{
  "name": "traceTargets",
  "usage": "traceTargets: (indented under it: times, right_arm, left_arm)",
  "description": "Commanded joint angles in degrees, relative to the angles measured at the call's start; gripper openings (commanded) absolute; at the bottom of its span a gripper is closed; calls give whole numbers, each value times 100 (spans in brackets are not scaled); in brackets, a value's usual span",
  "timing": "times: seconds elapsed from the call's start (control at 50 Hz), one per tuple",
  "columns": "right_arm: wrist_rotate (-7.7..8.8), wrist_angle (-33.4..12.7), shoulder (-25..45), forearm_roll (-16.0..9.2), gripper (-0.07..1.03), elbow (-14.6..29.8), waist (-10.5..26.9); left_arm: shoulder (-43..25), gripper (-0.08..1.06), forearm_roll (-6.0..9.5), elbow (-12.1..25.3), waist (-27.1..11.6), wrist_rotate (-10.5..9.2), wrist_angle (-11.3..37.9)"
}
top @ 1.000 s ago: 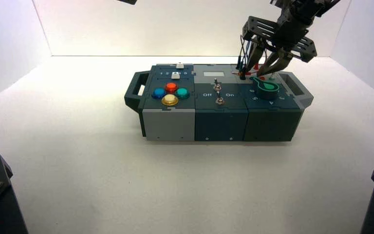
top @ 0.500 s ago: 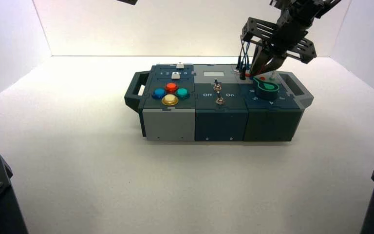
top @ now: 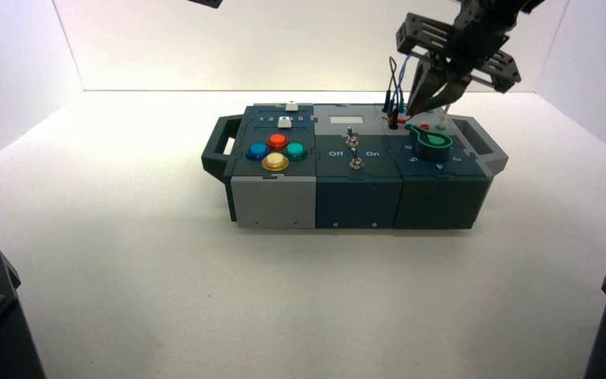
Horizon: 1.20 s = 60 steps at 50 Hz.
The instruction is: Insert the red wire.
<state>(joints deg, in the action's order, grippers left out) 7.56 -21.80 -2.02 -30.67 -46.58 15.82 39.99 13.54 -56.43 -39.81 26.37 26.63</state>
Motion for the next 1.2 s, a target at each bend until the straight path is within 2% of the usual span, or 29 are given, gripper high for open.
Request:
traceTargets:
  times: [0.02,0.16,0.38,0.42,0.48,0.54,1.2]
  right_arm:
    - [0,-255,-229,167,-2,229,9]
    - [9,-483,-202,343,-2,352,0]
    - [0,-536,-132,360,0,343,0]
    - [-9,-536,-70,369,11,352,0]
    - [-9,-527,-44,369,22,369,0]
    - [-9,-519,26,369,29,387,0]
    - [0,-70,369,475,30,413,0]
  left_arm:
    - [26,-3,0,62,-9,26,-35]
    - [26,-3,0,62,-18,26,-35]
    - [70,-3,0,53,-18,35,-35]
    - [70,-3,0,53,-18,26,-35]
    - [70,-3,0,53,-18,26,-35]
    - [70,-3,0,53,-18,35,-35]
    - [97,-3,-9,44,-18,35,-70]
